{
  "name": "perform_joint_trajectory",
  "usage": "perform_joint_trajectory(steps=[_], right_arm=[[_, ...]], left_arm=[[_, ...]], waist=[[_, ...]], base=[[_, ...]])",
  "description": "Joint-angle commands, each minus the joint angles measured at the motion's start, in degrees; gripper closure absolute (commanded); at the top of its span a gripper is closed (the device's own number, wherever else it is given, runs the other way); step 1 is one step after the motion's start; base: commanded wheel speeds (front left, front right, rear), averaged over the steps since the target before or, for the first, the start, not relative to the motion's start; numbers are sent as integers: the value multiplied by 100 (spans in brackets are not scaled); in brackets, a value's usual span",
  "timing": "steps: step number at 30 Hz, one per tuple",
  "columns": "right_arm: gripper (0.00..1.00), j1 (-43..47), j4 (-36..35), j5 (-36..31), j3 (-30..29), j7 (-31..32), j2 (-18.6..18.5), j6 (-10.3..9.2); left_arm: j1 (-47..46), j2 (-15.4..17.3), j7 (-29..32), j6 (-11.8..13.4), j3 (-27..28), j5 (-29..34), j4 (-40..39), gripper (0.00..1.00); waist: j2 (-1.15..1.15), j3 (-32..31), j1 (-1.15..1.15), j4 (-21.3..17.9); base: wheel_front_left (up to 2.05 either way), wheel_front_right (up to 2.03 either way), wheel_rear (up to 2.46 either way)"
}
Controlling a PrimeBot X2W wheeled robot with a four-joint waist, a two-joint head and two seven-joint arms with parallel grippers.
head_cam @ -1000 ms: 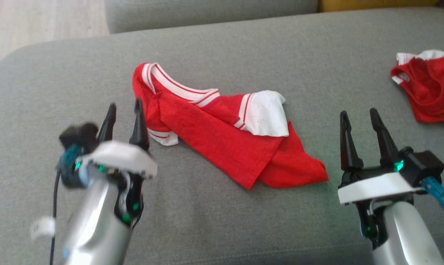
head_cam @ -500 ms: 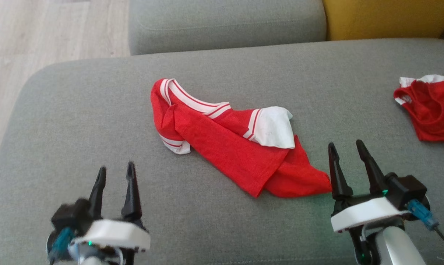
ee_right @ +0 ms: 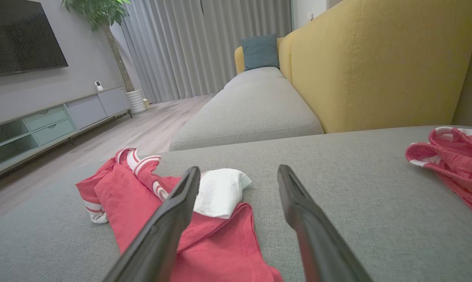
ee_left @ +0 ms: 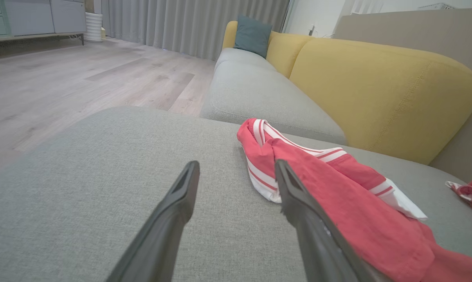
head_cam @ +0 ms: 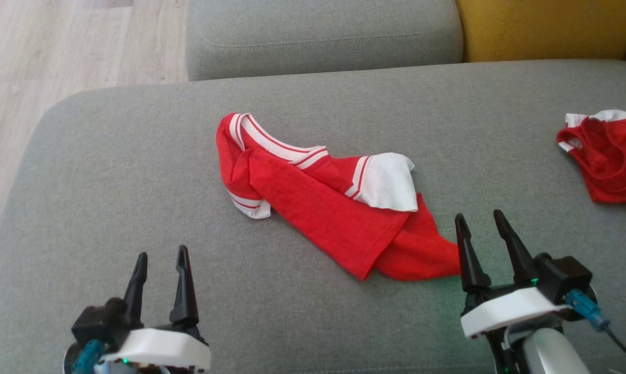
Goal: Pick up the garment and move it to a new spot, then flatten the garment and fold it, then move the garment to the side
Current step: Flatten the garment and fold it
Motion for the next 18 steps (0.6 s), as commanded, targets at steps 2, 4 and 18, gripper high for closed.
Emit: perform_joint_trajectory(steps=[2, 4, 18], right_arm=[[0, -170, -137, 27, 142, -92, -18, 41], [0, -172, -124, 30, 150, -97, -18, 41], [0, -190, -87, 10, 125, -108, -18, 41]], left_arm=[[-183, -12, -69, -30, 216, 73, -155, 0], [-188, -21, -69, -53, 237, 90, -128, 0], [-208, -58, -69, -143, 305, 164, -44, 0]], waist=[[0, 4, 0, -1], [0, 5, 0, -2], [0, 42, 0, 35]], base=[[0, 0, 0], [0, 0, 0], [0, 0, 0]])
